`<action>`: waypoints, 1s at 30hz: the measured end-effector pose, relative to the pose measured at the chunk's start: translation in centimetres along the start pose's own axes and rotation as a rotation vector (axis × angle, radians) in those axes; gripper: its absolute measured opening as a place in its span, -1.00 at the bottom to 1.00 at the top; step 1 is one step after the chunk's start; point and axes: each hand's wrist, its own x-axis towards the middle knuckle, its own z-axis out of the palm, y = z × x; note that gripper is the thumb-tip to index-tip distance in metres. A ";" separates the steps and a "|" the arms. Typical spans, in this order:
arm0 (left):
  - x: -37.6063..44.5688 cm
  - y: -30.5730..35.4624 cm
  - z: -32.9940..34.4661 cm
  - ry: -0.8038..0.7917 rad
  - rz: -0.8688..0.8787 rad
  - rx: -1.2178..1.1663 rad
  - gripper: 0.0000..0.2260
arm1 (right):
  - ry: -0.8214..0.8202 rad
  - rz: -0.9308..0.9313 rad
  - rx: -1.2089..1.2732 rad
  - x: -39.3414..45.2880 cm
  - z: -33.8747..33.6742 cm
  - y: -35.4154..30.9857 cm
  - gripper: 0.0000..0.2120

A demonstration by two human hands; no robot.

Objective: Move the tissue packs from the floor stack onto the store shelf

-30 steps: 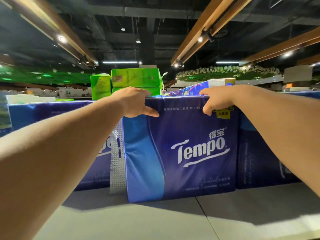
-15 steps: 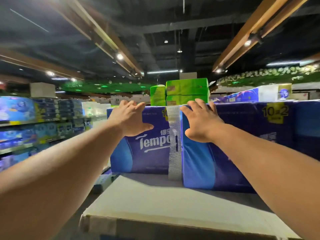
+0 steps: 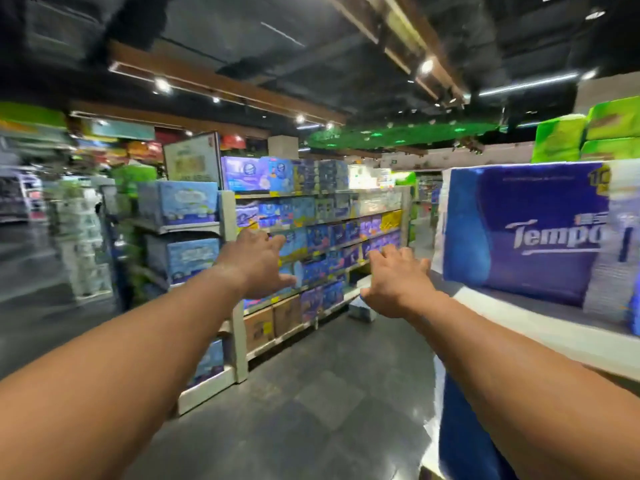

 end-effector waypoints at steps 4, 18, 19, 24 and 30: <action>-7.0 -10.4 2.1 -0.120 -0.186 0.063 -0.25 | -0.100 -0.171 0.063 -0.7 4.1 -11.7 -0.39; -24.7 -34.3 13.5 -0.440 -0.710 0.065 -0.20 | -0.379 -0.676 0.197 -0.7 17.5 -42.1 -0.41; -25.1 -35.3 14.8 -0.466 -0.730 0.057 -0.20 | -0.390 -0.690 0.198 -0.3 18.5 -43.4 -0.40; -24.5 -43.0 21.7 -0.553 -0.852 0.019 -0.20 | -0.465 -0.766 0.212 5.2 24.6 -51.5 -0.42; -21.3 -51.9 28.5 -0.591 -0.970 -0.023 -0.21 | -0.549 -0.833 0.191 14.0 30.4 -60.6 -0.45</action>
